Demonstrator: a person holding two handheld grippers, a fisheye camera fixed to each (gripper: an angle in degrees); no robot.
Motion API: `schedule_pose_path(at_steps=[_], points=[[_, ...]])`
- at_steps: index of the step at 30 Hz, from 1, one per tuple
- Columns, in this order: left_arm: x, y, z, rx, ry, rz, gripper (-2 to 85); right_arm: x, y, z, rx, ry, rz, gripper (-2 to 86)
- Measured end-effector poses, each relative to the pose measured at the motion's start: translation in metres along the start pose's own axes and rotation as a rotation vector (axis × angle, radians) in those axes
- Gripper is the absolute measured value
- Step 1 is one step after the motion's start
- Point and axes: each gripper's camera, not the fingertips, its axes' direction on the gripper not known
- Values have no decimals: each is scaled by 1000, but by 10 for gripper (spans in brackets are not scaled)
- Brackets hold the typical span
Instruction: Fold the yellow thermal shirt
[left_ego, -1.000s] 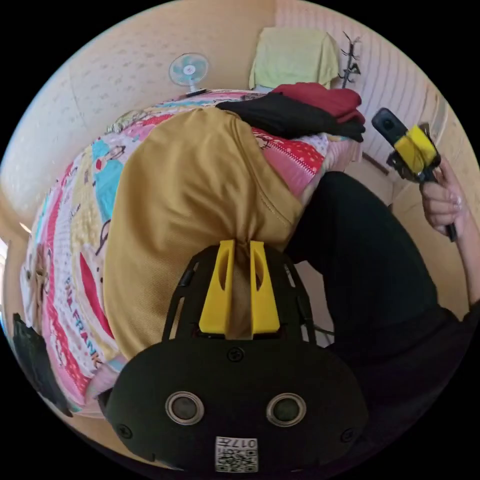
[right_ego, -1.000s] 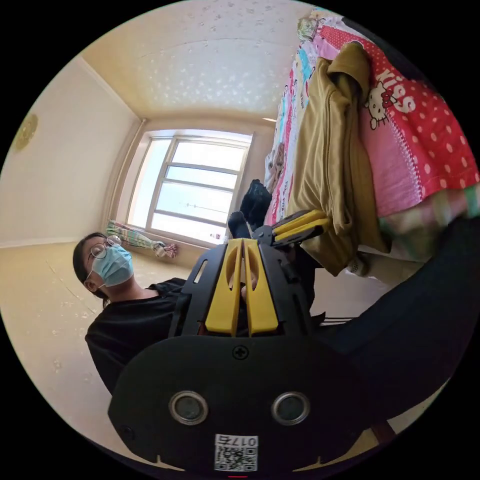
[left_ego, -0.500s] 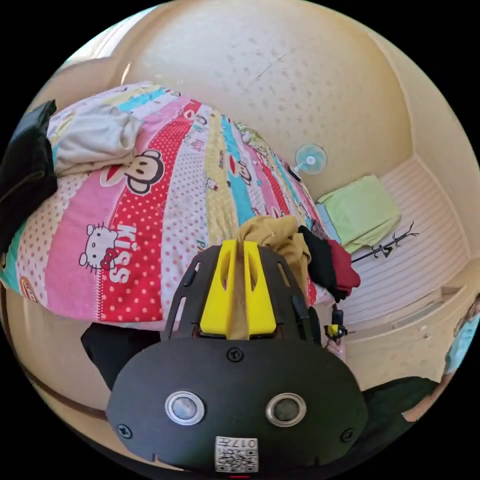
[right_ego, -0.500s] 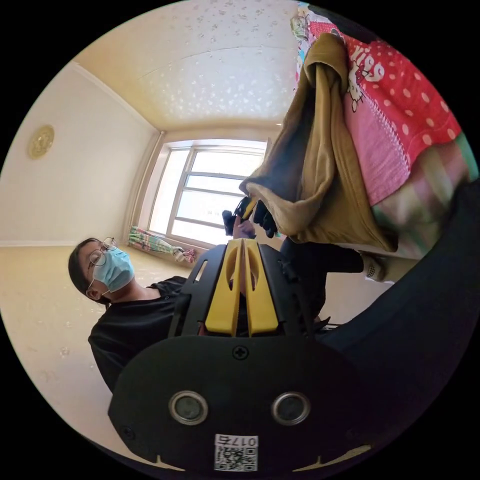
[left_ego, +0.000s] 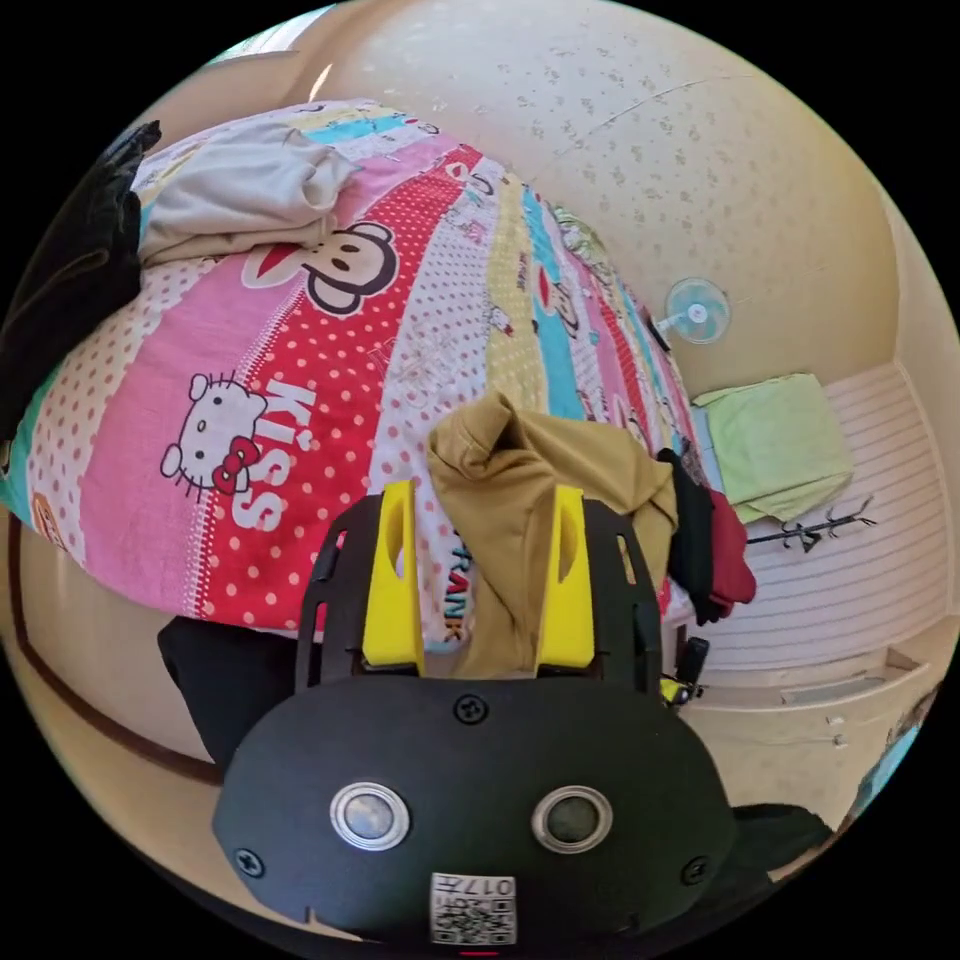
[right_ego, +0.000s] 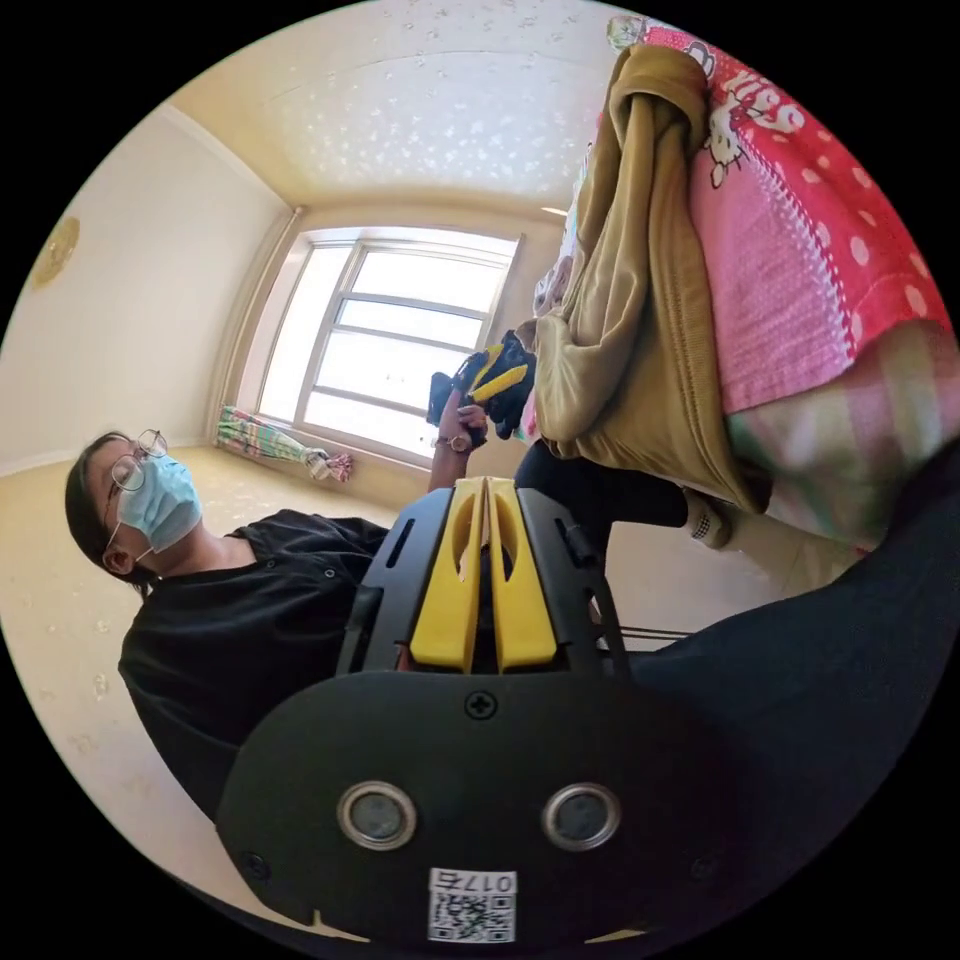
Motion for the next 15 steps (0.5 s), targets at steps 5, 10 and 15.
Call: schedule_pose_path(at_steps=[5,10,15], points=[[4,-18,32,30,-111,-51,186,-9,-3,13,-6,117,-8,12],[-5,-12,21,91,136,-16,38,-54,-57,49,-24,270,-178,53],[-30,-12,-30,166,451,-16,28,-66,-128,92,-92,496,-256,131]])
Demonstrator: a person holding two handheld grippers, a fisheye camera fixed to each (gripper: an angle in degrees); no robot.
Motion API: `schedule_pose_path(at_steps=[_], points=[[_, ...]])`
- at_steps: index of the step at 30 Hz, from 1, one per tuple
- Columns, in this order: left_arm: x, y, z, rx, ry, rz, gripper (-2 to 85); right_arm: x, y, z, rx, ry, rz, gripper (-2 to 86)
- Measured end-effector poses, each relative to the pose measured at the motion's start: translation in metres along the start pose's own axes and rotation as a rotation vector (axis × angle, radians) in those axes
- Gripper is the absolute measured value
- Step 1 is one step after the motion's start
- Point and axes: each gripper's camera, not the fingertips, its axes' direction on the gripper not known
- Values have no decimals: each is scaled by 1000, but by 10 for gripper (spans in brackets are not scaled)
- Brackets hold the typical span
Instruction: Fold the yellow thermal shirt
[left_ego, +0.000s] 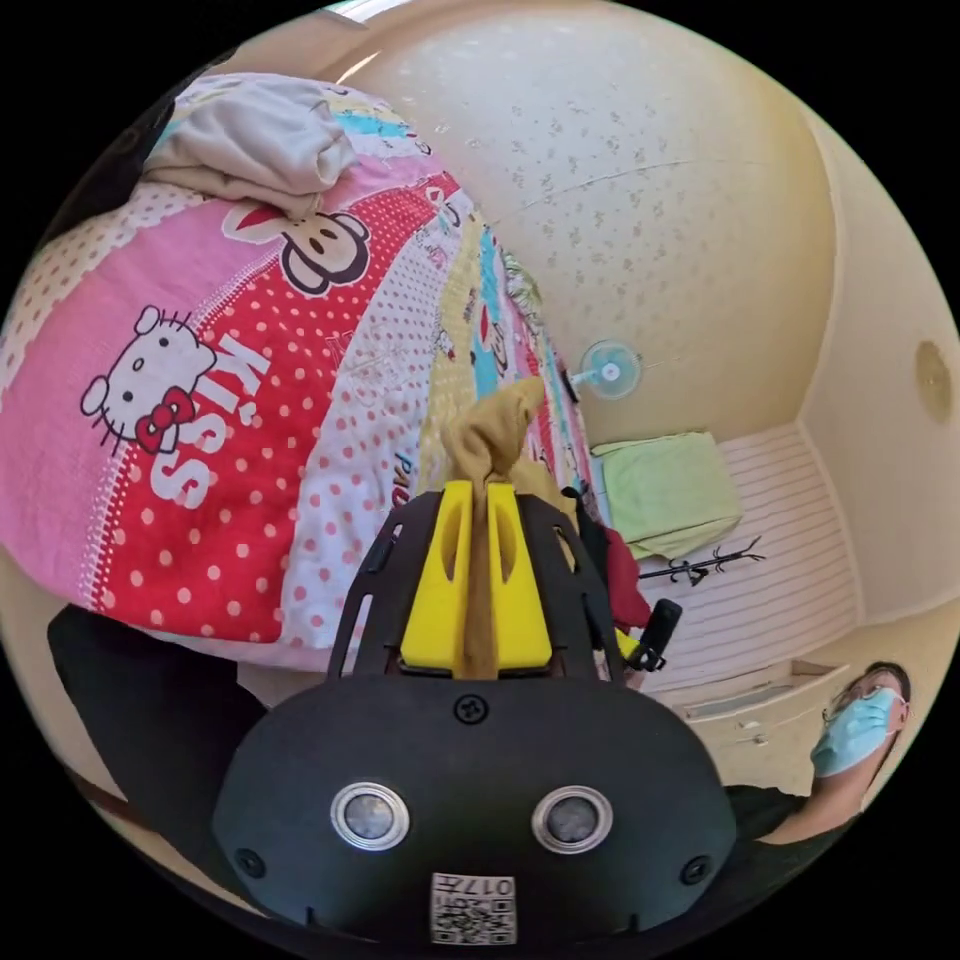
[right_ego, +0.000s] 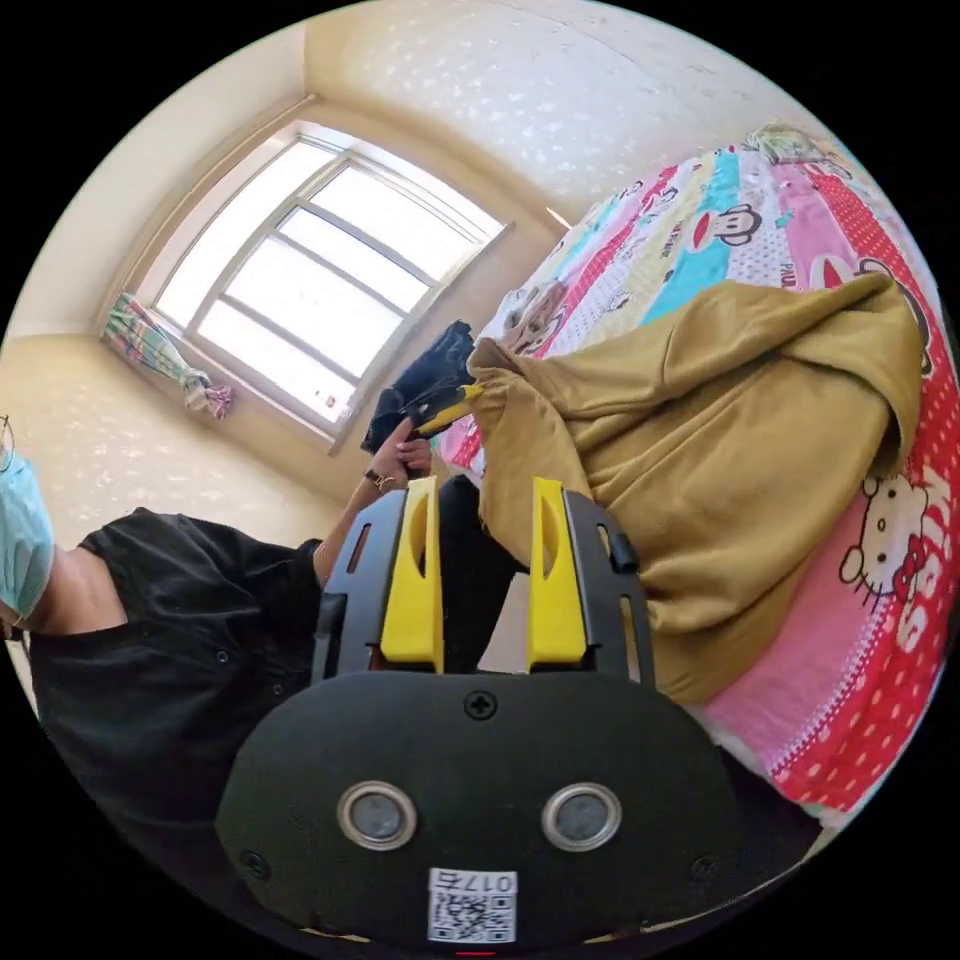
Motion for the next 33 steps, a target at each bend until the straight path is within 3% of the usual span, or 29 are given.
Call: schedule_pose_path(at_steps=[3,5,8,10,11,14,16,18,22,26,29,33], points=[[3,-10,-17,-50,-77,44,31,20,-25,47,-115,120,11,127],[-5,-16,-17,-109,-49,44,39,44,-24,79,-202,89,94,103],[-24,-21,-18,-181,78,18,110,39,-9,69,-108,-166,85,47],[-31,-20,-24,-173,82,-10,173,19,8,57,-9,-411,20,35],[-32,-20,-28,-158,66,-13,192,14,12,57,-11,-438,2,33],[-32,-26,-29,-117,58,-8,201,-9,21,79,-202,-473,-61,27],[-34,-34,-21,-120,53,-27,207,-17,30,106,-360,-382,-70,25],[-35,-45,0,-189,100,-52,224,-12,33,121,-393,-356,-11,24],[-34,-52,34,-317,-43,-91,181,-9,29,127,-346,-540,-12,26],[-39,-48,35,-320,-77,-131,116,-4,26,116,-304,-554,-3,26],[-46,-42,24,-296,13,-173,135,3,29,104,-257,-582,19,26],[-45,-36,-2,-229,-80,-156,156,6,31,95,-237,-647,1,26]])
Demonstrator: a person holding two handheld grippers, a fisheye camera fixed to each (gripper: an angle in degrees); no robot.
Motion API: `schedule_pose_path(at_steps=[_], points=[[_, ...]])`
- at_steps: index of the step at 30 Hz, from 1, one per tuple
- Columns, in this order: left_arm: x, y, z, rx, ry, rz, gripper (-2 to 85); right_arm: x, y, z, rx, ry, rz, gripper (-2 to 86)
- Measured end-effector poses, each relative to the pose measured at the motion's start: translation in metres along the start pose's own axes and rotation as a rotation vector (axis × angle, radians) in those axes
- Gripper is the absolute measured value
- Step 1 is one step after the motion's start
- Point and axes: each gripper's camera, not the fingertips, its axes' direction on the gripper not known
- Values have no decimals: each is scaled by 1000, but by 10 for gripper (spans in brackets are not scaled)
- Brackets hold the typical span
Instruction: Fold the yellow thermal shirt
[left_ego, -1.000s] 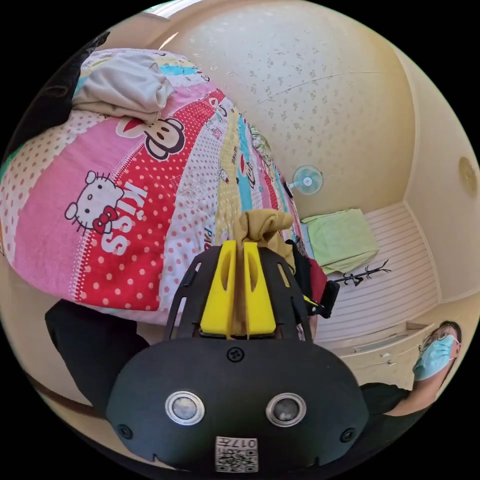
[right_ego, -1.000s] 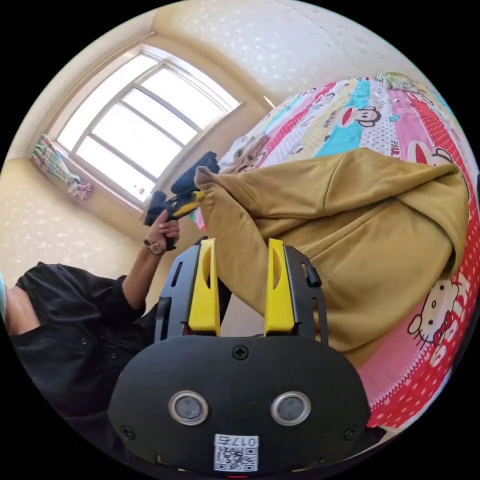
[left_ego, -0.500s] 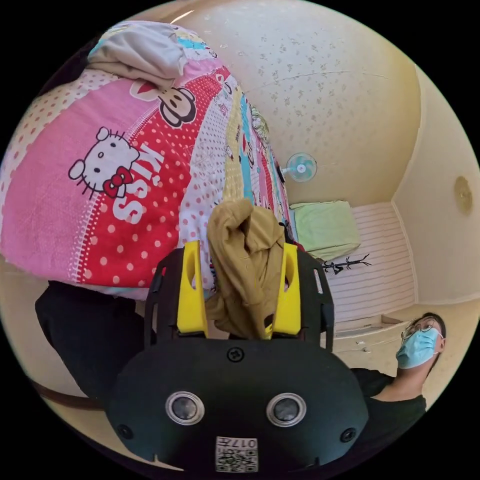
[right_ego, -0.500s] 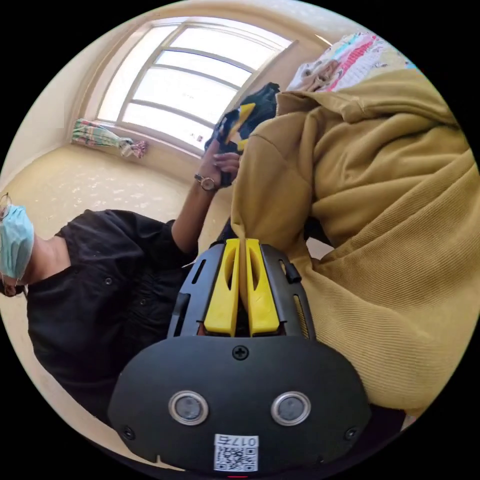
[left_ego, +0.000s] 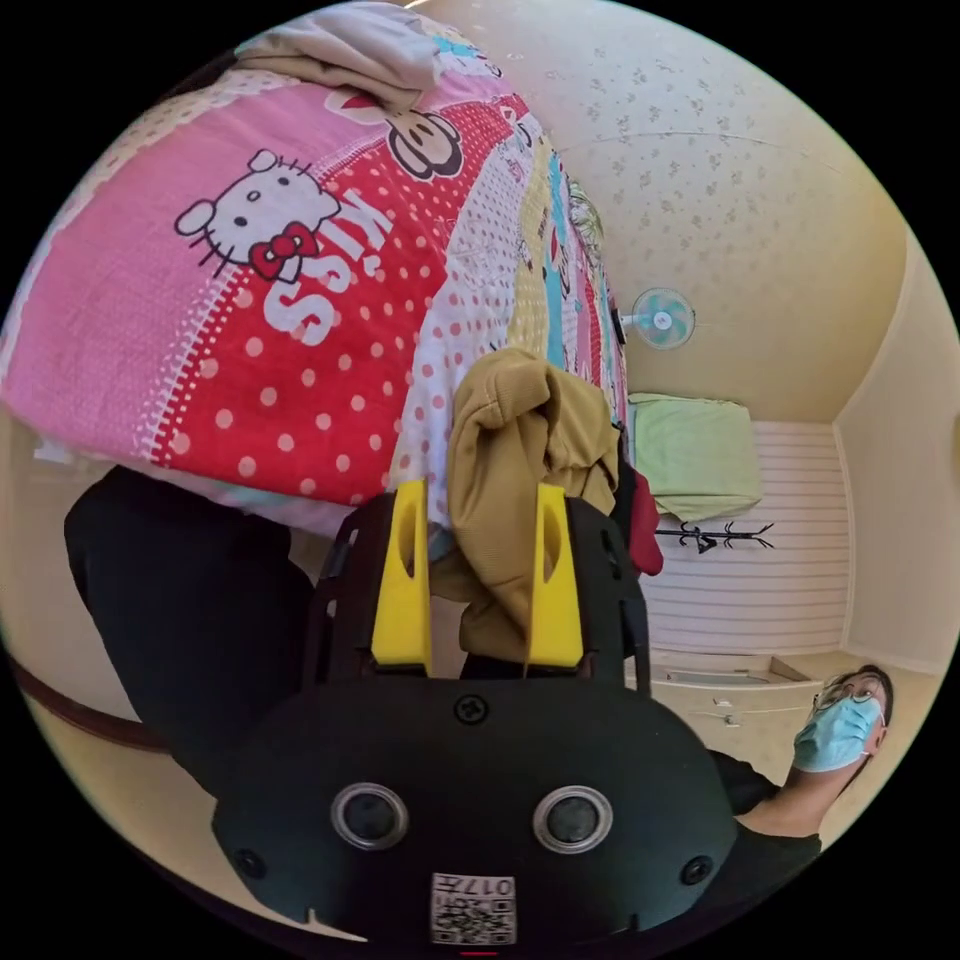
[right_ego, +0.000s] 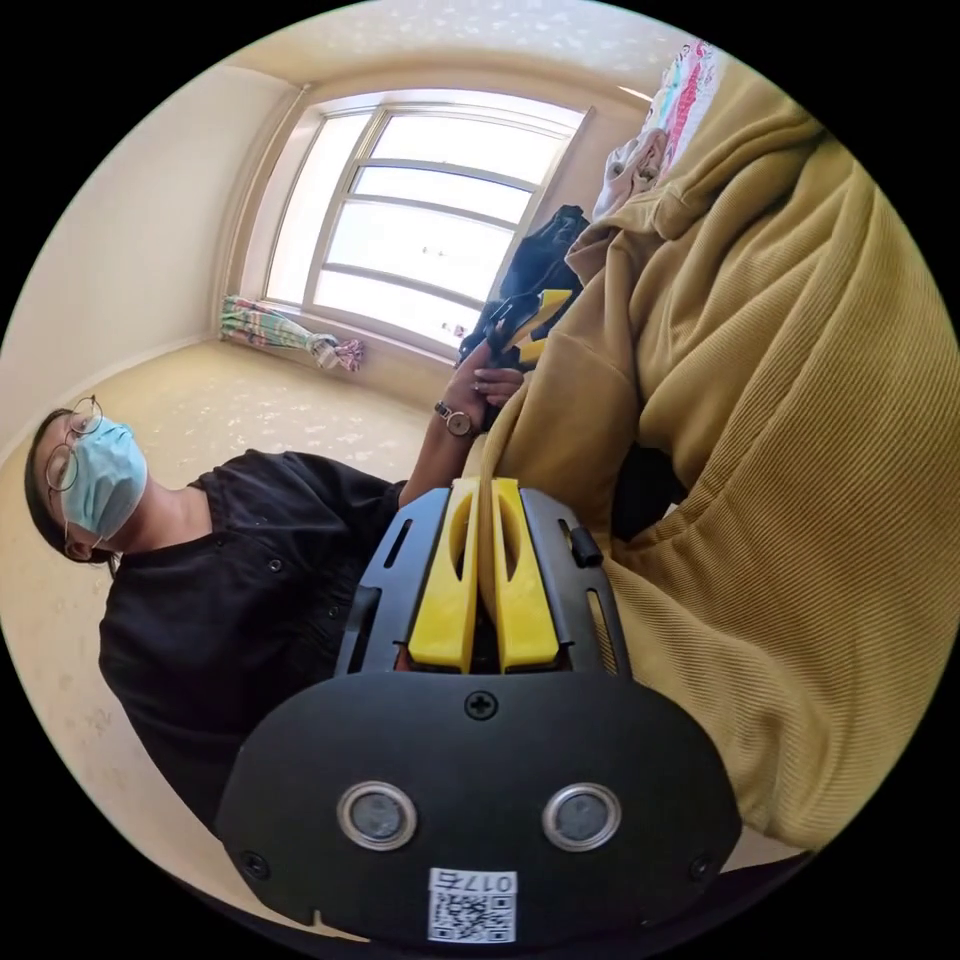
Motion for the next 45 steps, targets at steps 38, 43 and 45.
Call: schedule_pose_path(at_steps=[38,43,45], points=[[309,223,-102,-44,527,1053,40,-255,-33,21,337,982,-343,150],[309,261,-123,-11,502,1061,39,-251,-67,43,259,761,-396,118],[301,281,-141,34,484,1060,39,-248,-74,44,218,624,-381,91]])
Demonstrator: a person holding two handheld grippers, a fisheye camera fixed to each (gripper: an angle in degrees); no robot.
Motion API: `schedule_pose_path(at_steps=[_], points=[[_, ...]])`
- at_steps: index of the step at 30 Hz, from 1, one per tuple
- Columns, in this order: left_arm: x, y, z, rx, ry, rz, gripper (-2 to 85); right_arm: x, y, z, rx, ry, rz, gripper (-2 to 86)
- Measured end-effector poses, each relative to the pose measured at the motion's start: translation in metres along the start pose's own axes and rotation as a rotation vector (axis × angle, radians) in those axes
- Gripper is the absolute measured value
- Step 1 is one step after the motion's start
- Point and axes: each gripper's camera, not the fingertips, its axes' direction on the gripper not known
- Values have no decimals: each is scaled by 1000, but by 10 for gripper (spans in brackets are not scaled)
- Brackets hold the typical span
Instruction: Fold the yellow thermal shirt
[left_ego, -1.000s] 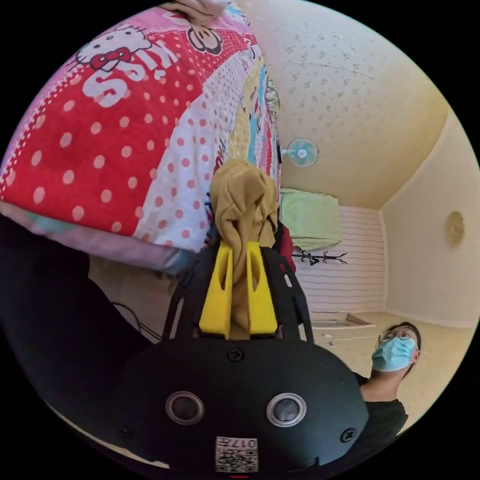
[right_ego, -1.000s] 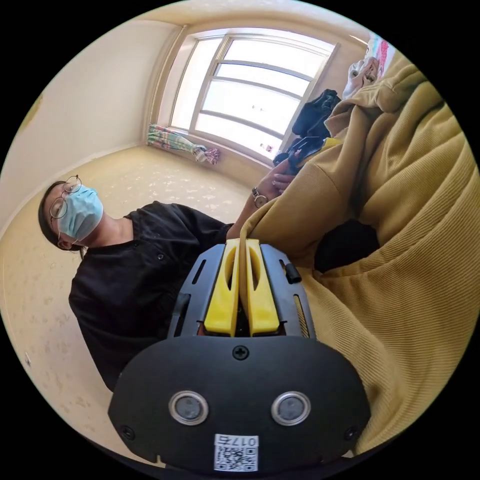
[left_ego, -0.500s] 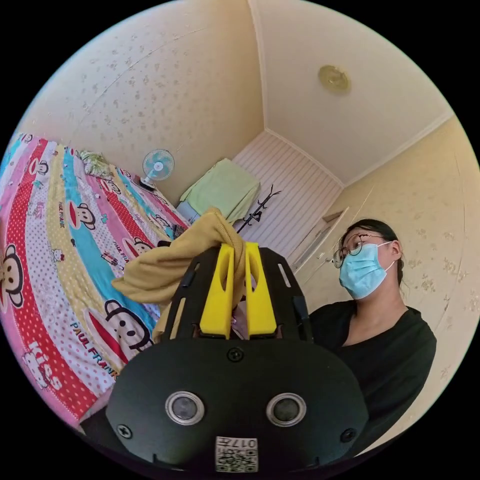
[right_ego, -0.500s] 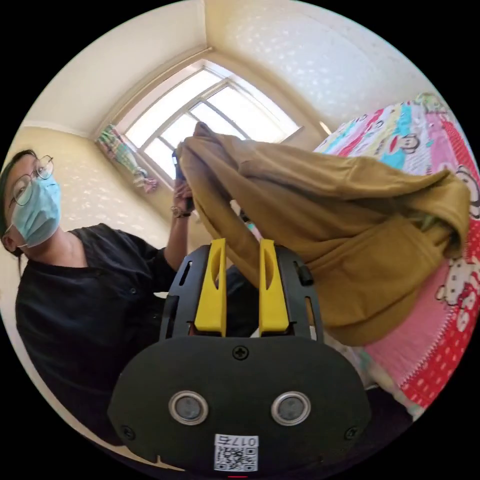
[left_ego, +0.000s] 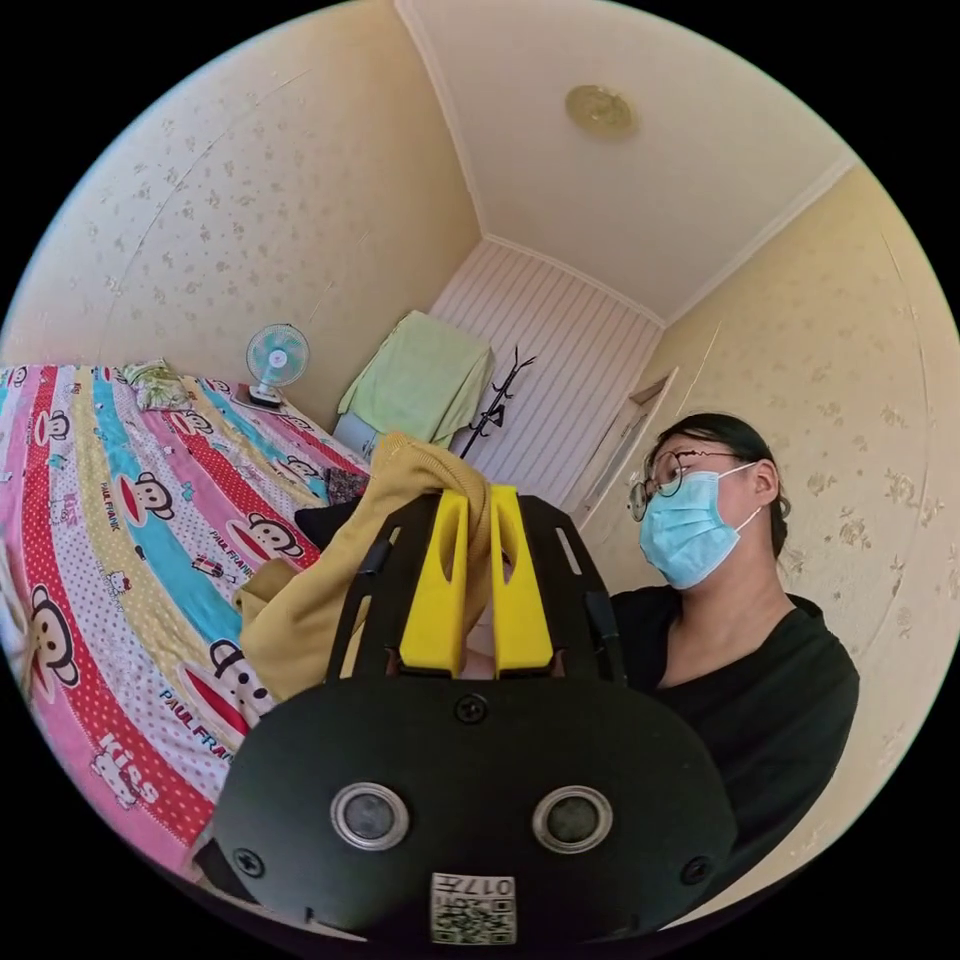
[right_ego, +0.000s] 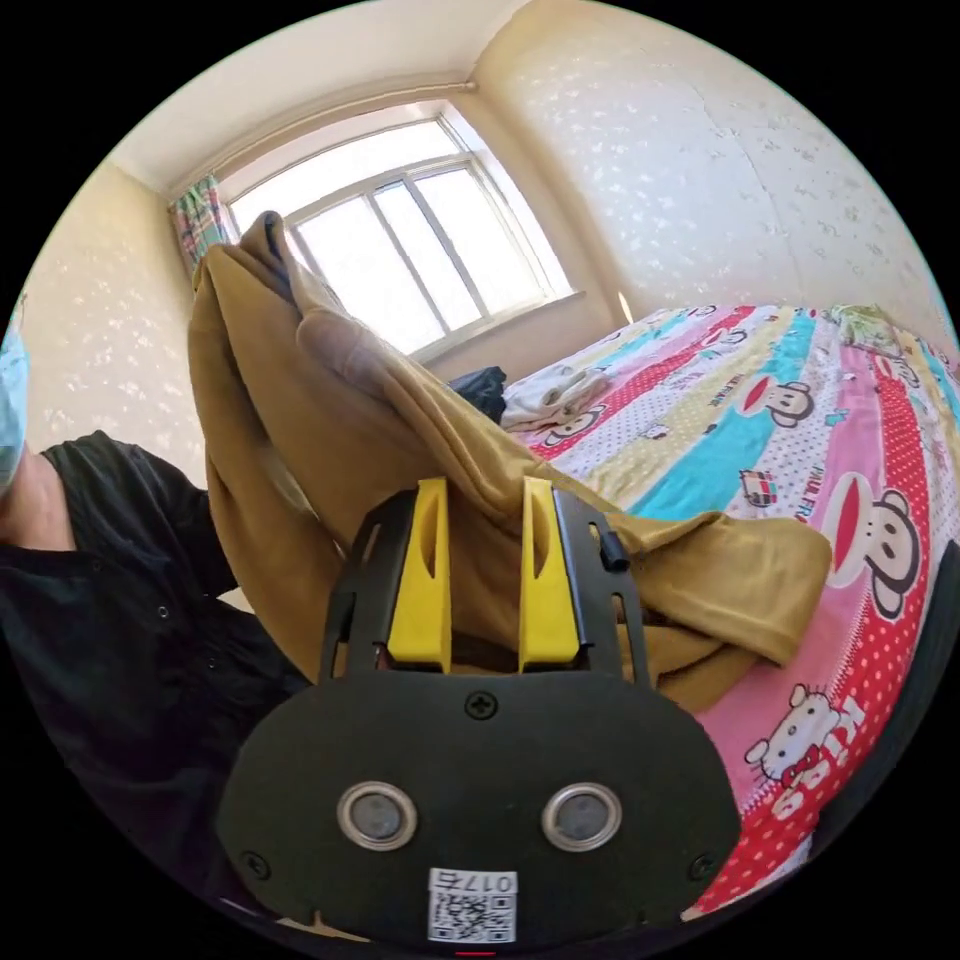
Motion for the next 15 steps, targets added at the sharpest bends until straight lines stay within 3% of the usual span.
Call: schedule_pose_path(at_steps=[3,8,15], points=[[25,19,-28,66,-45,1,39,-9,-2,-11,55,-153,2,56],[65,47,-73,167,-111,26,39,-75,-18,-71,206,-135,-106,31],[126,60,-95,343,-213,124,38,-239,-53,-178,574,199,-255,10]])
